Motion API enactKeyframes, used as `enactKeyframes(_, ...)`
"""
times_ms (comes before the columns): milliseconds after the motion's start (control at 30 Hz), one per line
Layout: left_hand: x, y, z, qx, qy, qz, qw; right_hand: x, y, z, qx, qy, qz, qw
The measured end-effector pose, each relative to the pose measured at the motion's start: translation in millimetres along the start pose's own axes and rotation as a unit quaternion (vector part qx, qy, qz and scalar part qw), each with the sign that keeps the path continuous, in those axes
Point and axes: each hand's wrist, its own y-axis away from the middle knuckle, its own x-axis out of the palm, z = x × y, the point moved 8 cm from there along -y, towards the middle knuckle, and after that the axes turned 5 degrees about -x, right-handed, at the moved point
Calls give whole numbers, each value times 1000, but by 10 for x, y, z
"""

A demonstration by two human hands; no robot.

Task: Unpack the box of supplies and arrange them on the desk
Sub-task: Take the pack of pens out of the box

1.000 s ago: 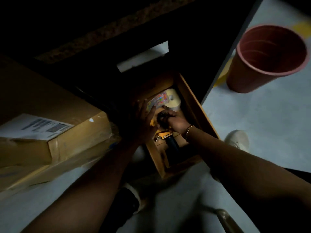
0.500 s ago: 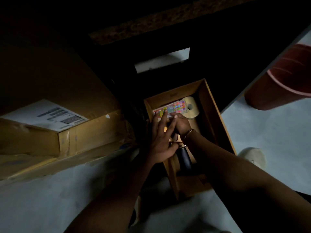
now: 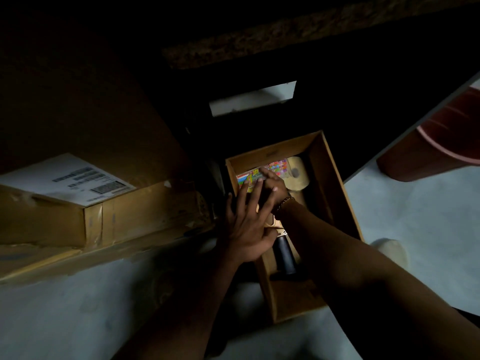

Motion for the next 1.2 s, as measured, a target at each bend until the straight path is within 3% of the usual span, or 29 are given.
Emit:
enactKeyframes(167,-5,-17,8,-11,3,26,1000,-228,200,52,-8,-41,-23,999)
enactKeyframes(300,-76,133,-34,-44,14,55,997,-603,635,245,-51,-5,-59,997)
enactKeyframes(400,-410,352,-112,-90,55,5,994,-778,1038,414,-46,-10,-43,998)
enactKeyframes(467,-599,457,-150,-135,143,34,980,-826,1321,578,-39,0,-23,999)
enactKeyframes(500,-661,499,-167,-167,232,67,956,-827,1472,684,-43,6,-8,999)
enactKeyframes(600,-1033,614,-285,-231,525,124,809,-690,1956,1078,-67,21,65,995)
enactKeyframes(633,-1193,674,-335,-233,558,136,785,-619,2132,1220,-80,32,89,992)
enactKeyframes(700,-1556,829,-449,-211,581,150,772,-470,2505,1519,-116,59,122,984)
enactKeyframes(900,-2681,1437,-393,-147,621,18,770,11,3619,2231,-240,103,154,953)
enactKeyframes(1000,-3182,1847,-257,-109,639,-60,759,332,4122,2431,-264,93,189,941)
enactKeyframes(1200,-4354,2649,404,-91,626,-248,734,1359,5008,2936,-398,110,281,866)
